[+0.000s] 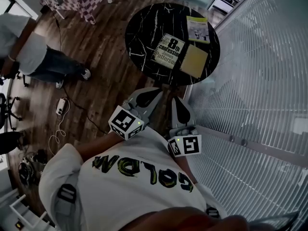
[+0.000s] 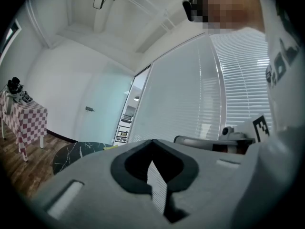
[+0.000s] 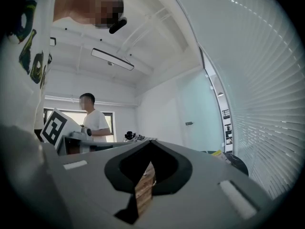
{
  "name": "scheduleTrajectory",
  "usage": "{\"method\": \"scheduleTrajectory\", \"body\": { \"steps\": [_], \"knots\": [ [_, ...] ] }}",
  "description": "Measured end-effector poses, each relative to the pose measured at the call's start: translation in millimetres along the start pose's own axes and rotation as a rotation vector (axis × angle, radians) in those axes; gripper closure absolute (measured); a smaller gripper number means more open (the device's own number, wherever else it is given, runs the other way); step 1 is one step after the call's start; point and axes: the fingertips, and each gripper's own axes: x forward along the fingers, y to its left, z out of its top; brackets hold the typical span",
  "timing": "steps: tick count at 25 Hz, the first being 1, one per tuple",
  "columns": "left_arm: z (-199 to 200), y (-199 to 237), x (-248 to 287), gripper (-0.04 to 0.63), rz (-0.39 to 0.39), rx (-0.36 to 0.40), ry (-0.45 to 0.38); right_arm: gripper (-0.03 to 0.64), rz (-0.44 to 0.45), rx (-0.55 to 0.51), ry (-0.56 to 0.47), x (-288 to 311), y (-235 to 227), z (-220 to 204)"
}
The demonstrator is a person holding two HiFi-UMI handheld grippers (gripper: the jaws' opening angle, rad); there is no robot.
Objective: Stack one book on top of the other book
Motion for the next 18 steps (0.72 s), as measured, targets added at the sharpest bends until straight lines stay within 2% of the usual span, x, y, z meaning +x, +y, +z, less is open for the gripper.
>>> {"method": "scheduleTrajectory", "body": {
  "steps": [9,18],
  "knots": [
    [16,52,51,0.594,-0.036,-0.016,0.006,0.615,-0.019,-0.008,0.021,65,-35,5],
    [38,126,95,0.594,-0.069,-0.029,0.016,0.614,-0.036,-0.016,0.044,150,-61,11]
  ]
}}
